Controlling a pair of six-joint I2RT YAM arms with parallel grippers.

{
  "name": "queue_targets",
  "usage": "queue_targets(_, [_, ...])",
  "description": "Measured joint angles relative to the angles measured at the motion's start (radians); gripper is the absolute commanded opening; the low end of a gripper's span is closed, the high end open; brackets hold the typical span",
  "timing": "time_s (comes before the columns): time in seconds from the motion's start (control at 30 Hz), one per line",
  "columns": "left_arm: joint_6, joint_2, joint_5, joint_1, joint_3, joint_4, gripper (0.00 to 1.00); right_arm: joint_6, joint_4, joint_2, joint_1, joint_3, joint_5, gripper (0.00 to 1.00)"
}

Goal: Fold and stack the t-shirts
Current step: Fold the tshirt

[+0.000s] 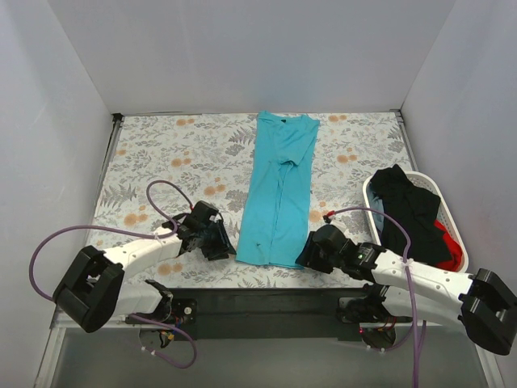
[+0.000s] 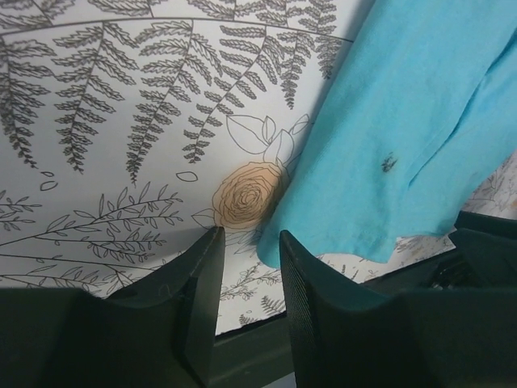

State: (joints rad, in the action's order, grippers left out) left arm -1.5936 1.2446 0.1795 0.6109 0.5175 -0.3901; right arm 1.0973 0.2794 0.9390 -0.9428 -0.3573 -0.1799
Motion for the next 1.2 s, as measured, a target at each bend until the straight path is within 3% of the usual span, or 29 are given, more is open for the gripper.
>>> queue_targets(0.13, [0.003,-0.006,0.024,0.004,-0.012,0.037,0.33,-0.001,-0.022,0.007,0.001,0.009,0.006,0.45])
queue_targets(0.57, [0.015,0.041,0.075,0.033,-0.021,0.116,0.26,-0.004,-0.077,0.049,0.001,0.01,0.037,0.42])
queue_targets(0.6, [0.016,0.043,0.077,0.036,-0.021,0.119,0.25,-0.004,-0.077,0.05,0.001,0.01,0.038,0.4])
queue_targets(0.7, [0.02,0.053,0.082,0.052,-0.02,0.129,0.2,-0.016,-0.073,0.055,0.001,0.01,0.039,0.18])
queue_targets(0.83, [0.029,0.081,0.092,0.085,-0.01,0.135,0.06,-0.037,-0.063,0.062,0.001,0.01,0.041,0.01])
queue_targets(0.87, [0.03,0.089,0.096,0.094,-0.005,0.137,0.0,-0.044,-0.06,0.06,0.001,0.009,0.042,0.01])
queue_targets(1.2, [0.03,0.083,0.095,0.211,0.015,0.074,0.0,-0.085,0.114,-0.084,-0.063,0.006,0.055,0.01])
